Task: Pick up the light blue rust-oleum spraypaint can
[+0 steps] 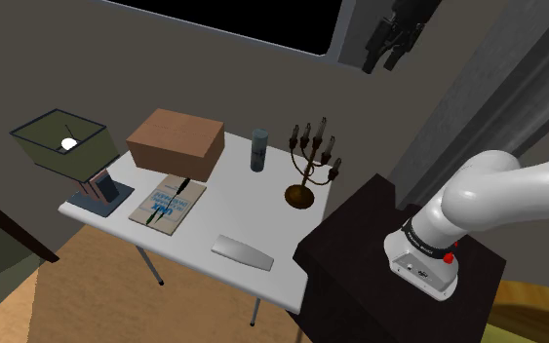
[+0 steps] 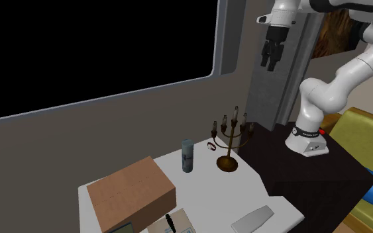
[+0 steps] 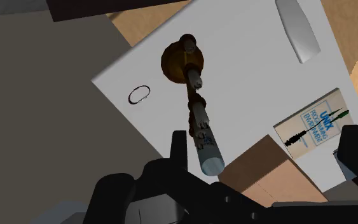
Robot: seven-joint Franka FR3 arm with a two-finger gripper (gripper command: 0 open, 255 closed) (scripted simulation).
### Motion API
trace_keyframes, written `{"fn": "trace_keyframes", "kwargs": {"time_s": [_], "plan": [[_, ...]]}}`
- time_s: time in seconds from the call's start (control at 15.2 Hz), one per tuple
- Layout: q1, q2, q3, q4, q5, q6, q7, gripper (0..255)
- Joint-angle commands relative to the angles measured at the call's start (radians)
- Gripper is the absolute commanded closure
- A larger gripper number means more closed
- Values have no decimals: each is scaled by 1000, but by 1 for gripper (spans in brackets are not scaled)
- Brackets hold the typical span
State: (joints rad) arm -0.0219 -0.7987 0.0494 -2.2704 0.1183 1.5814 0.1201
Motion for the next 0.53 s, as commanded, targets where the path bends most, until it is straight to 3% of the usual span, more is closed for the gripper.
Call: {"fn": "trace_keyframes", "kwargs": {"time_s": [0.0,0.46], "plan": [[0,0,0,0,0,0,0,0],[-7,173,40,-59,1,214,18,0]]}}
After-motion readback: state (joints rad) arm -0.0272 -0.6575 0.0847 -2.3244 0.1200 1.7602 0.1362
